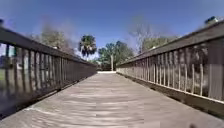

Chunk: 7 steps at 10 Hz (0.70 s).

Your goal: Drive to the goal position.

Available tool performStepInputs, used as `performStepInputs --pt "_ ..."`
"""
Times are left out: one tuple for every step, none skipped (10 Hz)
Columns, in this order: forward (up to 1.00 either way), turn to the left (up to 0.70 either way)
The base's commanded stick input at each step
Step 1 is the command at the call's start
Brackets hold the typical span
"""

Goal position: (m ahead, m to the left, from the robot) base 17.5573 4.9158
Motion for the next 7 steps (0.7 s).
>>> performStepInputs --pt "0.85 0.00" --pt "0.85 0.00" --pt "0.85 0.00" --pt "0.85 0.00" --pt "0.85 0.00" --pt "0.85 0.00" --pt "0.85 0.00"
